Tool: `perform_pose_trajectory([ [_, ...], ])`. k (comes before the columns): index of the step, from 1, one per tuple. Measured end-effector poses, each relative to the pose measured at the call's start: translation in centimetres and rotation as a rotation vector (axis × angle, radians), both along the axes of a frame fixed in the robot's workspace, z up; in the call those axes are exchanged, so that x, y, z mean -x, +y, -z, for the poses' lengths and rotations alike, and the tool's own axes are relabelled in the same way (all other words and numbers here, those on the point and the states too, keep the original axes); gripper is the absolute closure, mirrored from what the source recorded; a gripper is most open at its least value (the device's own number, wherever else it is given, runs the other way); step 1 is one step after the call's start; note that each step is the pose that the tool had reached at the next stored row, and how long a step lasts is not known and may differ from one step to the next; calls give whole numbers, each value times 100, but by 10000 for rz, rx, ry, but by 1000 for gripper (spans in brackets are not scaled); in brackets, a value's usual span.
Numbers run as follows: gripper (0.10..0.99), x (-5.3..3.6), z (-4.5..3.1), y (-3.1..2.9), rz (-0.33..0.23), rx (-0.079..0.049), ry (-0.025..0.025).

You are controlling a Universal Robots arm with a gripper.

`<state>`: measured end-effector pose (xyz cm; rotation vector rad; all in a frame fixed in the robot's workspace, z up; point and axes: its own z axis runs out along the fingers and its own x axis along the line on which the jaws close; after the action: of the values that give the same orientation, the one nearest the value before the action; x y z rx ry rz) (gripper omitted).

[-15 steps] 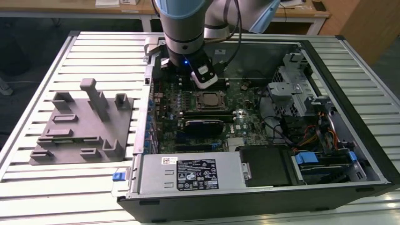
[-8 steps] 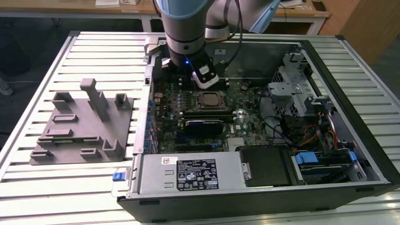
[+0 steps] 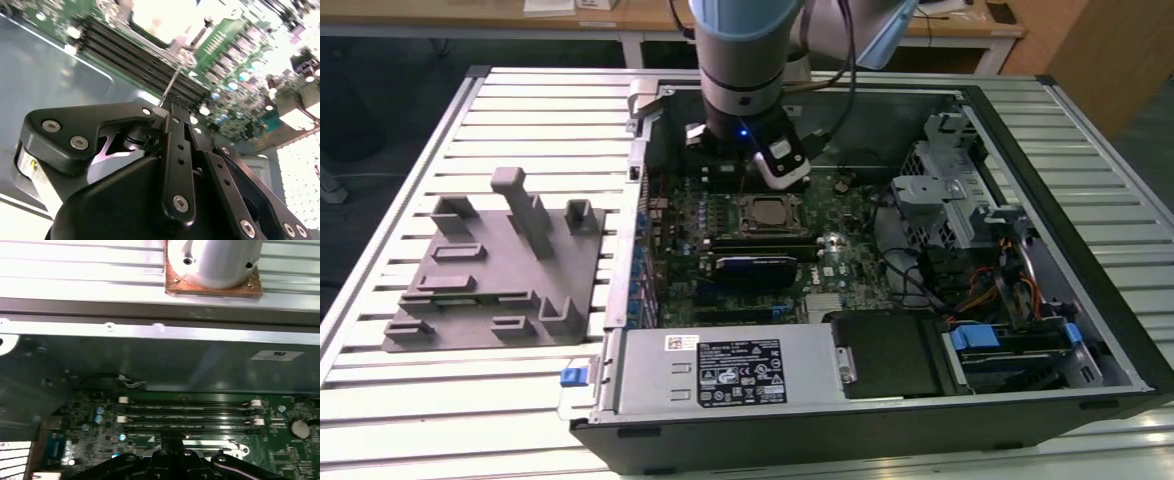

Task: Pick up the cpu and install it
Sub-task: 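Install the first cpu locking lever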

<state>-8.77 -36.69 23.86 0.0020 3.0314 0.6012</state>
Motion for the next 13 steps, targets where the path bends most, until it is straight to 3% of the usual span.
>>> perform_pose_trajectory([
  [6, 980, -187, 0, 1, 24, 28, 1],
  [13, 980, -213, 0, 1, 33, 37, 0],
])
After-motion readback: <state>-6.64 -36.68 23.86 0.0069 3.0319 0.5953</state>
